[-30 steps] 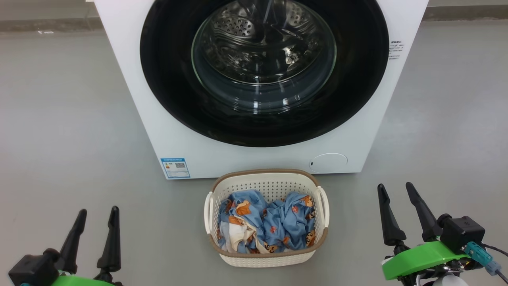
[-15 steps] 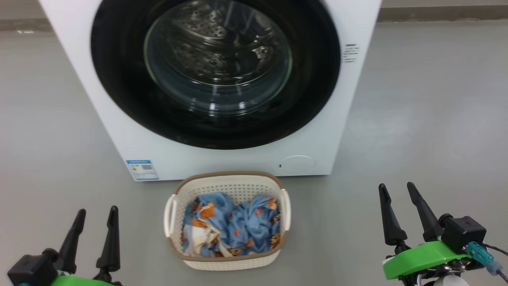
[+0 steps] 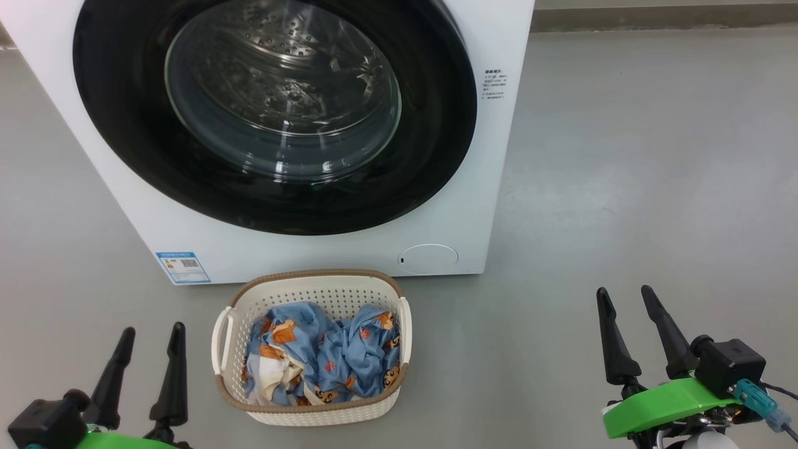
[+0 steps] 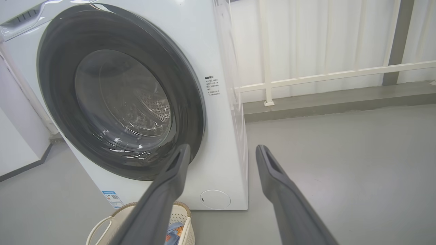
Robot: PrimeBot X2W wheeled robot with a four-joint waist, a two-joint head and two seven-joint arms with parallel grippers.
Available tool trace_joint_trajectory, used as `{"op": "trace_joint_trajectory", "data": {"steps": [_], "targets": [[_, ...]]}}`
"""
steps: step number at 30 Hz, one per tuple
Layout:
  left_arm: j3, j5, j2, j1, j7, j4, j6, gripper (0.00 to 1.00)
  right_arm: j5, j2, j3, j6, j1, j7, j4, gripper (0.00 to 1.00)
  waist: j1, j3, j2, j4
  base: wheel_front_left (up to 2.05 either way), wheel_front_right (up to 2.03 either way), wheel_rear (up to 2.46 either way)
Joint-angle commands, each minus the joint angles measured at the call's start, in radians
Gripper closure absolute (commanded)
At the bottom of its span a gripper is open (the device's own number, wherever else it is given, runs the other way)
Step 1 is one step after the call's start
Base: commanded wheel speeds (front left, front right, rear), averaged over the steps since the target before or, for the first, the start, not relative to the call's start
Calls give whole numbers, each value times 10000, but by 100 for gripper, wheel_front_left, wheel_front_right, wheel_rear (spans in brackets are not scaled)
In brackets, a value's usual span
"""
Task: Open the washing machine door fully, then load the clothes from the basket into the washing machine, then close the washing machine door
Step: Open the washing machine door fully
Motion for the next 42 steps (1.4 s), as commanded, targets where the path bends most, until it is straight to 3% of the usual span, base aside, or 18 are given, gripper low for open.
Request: {"op": "trace_joint_trajectory", "data": {"steps": [1, 42], "targets": [[346, -70, 335, -343, -107, -298, 6, 0, 42, -89, 201, 58, -302, -122, -263, 0, 0, 3, -1, -1, 0, 0, 0], [441, 52, 255, -361, -107, -230, 6, 0, 17, -89, 228, 58, -318, -122, -185, 0, 0, 35, -1, 45, 0, 0, 0]]}}
